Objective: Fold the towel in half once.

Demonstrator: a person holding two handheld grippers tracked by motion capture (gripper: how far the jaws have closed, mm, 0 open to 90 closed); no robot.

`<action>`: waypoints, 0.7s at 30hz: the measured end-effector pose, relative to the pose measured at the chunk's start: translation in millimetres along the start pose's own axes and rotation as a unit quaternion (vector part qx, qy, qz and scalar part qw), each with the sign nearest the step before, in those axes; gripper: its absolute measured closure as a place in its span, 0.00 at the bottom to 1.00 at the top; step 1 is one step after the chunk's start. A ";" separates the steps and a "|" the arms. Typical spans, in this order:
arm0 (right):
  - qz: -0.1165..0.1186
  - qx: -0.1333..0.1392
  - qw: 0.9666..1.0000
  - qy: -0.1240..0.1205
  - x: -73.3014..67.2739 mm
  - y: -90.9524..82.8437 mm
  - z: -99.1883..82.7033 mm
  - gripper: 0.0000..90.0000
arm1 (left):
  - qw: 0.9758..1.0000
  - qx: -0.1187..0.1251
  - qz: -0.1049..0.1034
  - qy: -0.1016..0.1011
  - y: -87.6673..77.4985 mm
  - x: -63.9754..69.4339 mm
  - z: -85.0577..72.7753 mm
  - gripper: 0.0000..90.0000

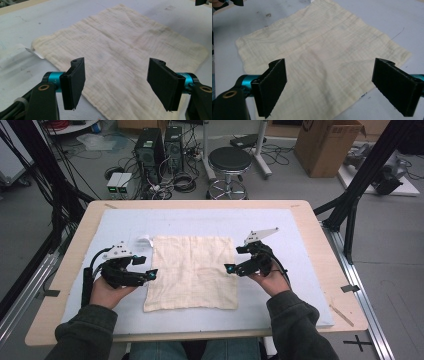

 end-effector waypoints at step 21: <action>-0.022 -0.005 1.000 0.003 43.6 9.3 36.6 0.19 | 0.999 0.006 0.026 -0.025 22.8 -42.1 30.9 0.43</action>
Point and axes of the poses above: each handheld gripper's, and its own axes: y roughly forward along the jaws, z roughly out of its top, x roughly to its right, the point moved 7 cm from there along y, roughly forward along the jaws, and after that the axes turned 7 degrees about z, right-handed, at the moved point
